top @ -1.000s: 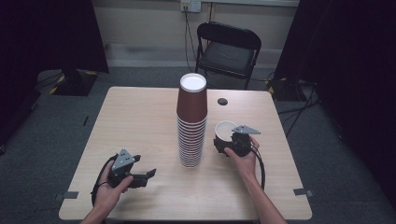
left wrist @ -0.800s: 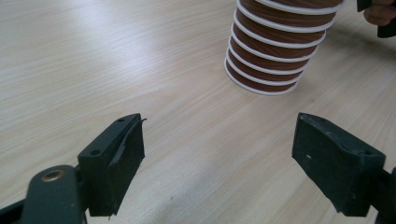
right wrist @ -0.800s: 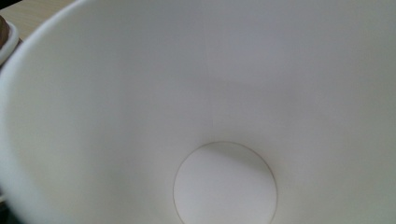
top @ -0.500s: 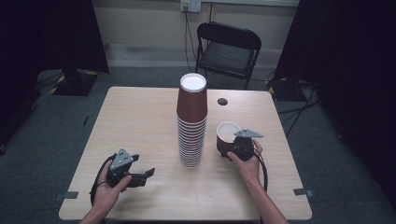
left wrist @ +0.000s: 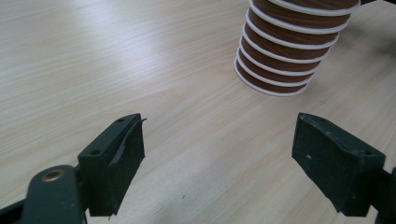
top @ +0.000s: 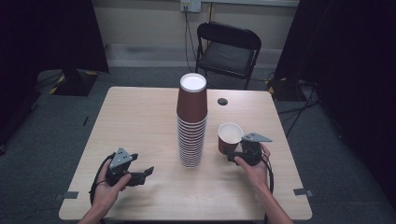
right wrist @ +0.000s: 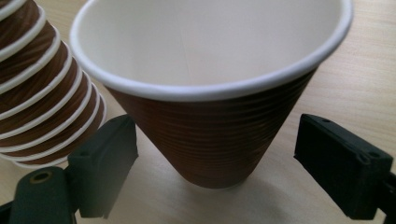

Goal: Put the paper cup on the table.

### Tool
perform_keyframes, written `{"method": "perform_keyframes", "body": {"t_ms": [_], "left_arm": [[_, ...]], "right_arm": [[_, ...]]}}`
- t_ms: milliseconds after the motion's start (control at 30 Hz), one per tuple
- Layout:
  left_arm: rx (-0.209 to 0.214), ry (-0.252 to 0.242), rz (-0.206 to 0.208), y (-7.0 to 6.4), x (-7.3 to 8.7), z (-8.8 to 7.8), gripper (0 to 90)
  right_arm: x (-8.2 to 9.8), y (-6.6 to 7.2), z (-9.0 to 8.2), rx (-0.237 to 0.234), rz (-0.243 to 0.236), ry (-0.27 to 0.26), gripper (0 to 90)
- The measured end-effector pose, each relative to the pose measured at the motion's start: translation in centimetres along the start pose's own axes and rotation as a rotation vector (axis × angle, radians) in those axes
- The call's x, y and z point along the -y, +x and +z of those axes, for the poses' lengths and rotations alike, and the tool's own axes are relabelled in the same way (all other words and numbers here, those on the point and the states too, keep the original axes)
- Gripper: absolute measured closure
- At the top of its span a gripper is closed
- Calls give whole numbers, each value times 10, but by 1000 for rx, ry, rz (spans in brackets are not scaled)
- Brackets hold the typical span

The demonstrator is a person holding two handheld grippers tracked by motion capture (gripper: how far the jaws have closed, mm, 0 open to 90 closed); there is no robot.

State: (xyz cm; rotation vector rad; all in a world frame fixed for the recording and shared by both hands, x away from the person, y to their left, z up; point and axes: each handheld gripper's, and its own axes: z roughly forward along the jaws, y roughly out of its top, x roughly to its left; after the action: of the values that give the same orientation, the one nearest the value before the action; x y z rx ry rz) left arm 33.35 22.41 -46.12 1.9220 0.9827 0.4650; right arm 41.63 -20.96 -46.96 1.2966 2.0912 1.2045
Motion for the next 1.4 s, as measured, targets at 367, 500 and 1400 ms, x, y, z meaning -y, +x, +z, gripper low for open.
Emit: {"method": "perform_keyframes", "body": {"t_ms": [367, 500, 1400], "left_arm": [[-12, 4, 1, 3, -1, -1, 168], [-19, 7, -4, 5, 0, -2, 168], [-43, 17, -52, 16, 5, -7, 169]], "right_arm": [[-3, 1, -23, 13, -3, -10, 128], [-7, 2, -36, 13, -2, -10, 129], [31, -6, -124, 11, 100, -19, 146]]}}
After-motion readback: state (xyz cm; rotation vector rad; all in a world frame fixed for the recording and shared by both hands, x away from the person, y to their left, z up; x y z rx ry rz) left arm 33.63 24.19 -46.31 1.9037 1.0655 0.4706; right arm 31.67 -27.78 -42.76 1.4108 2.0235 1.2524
